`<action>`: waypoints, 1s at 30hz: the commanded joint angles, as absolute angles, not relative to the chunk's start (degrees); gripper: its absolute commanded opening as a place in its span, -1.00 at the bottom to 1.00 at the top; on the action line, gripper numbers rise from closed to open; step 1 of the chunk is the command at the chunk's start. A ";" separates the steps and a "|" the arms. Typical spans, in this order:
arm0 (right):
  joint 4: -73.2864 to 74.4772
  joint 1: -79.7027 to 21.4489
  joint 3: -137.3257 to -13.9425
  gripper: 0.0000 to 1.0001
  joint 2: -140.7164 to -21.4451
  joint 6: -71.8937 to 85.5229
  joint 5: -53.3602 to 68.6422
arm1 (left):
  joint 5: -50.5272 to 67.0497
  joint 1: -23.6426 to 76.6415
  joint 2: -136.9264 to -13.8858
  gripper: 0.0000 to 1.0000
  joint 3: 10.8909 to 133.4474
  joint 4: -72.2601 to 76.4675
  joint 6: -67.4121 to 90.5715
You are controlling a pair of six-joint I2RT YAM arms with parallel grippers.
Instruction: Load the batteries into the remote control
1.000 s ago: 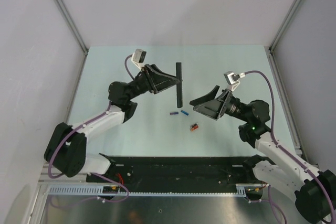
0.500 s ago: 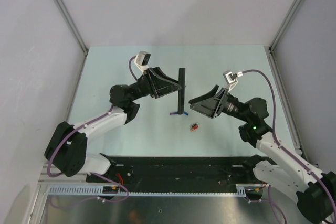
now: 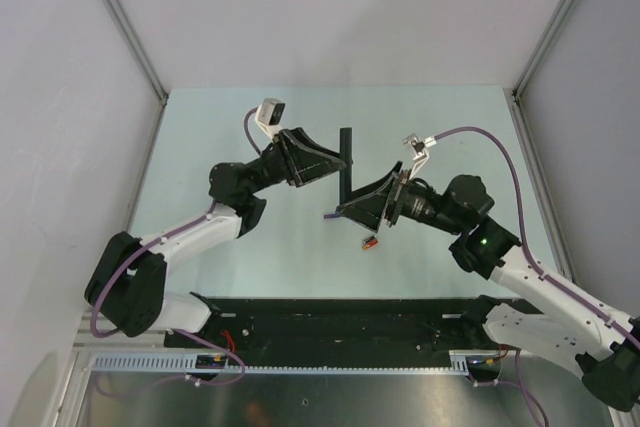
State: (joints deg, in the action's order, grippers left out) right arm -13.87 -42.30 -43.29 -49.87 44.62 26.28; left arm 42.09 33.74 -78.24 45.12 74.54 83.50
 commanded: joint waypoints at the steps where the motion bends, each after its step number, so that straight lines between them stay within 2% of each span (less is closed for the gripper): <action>1: -11.43 -44.12 -46.32 0.97 -50.54 40.61 21.71 | 40.52 33.92 -77.34 -0.99 44.47 86.75 82.00; 8: -12.13 -45.53 -47.11 0.78 -51.15 39.90 18.99 | 39.64 33.93 -77.17 -0.99 43.24 85.87 81.12; 15: -10.55 -47.02 -48.60 0.73 -51.68 37.62 15.21 | 39.29 33.84 -76.20 -0.99 41.93 84.20 79.46; 18: -10.46 -47.37 -49.13 0.58 -52.29 37.09 15.29 | 39.20 33.92 -76.03 -0.98 41.75 83.76 79.19; 21: -10.46 -47.72 -49.22 0.33 -52.47 36.65 15.21 | 39.38 33.84 -76.11 -0.91 41.66 83.41 79.19; 25: -10.11 -48.16 -49.39 0.17 -52.47 35.95 15.56 | 39.11 33.75 -76.20 -0.85 41.57 83.32 79.36; 28: -9.49 -48.34 -49.57 -0.01 -51.95 35.51 15.47 | 39.02 33.58 -76.29 -0.61 41.66 83.23 79.45; 29: -9.06 -48.51 -49.48 -0.07 -51.77 35.16 15.47 | 38.94 33.40 -76.20 -0.35 41.49 83.23 79.45; 30: -8.88 -48.52 -49.48 -0.20 -51.51 34.98 15.56 | 38.76 33.14 -76.29 -0.18 41.31 83.15 79.54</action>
State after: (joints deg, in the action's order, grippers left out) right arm -9.58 -48.14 -47.31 -52.60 37.26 16.27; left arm 40.05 33.67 -78.15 41.67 74.54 79.94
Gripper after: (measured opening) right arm 0.488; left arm 0.438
